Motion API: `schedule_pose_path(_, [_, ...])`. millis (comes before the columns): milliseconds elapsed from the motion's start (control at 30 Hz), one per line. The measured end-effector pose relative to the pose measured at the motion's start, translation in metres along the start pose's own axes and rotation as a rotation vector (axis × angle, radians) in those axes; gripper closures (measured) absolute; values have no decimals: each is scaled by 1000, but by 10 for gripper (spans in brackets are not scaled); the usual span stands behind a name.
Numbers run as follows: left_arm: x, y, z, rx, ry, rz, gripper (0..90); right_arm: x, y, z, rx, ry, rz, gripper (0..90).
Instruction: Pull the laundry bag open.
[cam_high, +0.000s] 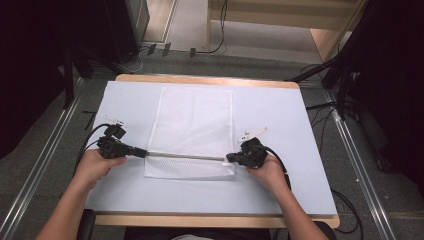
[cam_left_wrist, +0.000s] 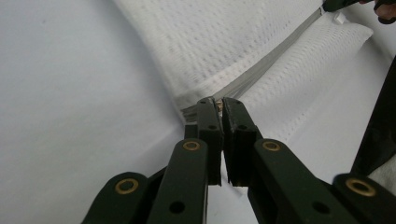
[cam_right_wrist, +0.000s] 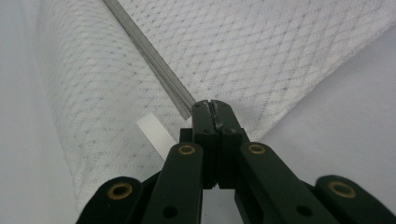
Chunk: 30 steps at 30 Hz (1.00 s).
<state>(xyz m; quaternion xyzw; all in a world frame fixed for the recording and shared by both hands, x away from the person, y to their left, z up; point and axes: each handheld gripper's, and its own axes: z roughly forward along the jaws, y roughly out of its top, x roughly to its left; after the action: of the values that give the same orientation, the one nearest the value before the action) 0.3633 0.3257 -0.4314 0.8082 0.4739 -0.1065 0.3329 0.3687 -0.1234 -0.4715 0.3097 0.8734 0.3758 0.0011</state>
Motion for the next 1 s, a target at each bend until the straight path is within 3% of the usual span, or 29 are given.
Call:
schedule_pose_path(467, [2, -7, 2, 1, -7, -8, 880, -3, 1, 0, 6, 23, 4, 900])
schedule_pose_path(733, [-1, -12, 2, -5, -15, 2, 871, -2, 4, 1, 19, 12, -3, 900])
schedule_pose_path(833, [3, -13, 4, -11, -32, 8, 785, -2, 4, 0, 22, 32, 7, 850])
schedule_pose_path(1000, [7, -13, -1, -64, -48, 26, 672, -6, 6, -2, 4, 66, 83, 754])
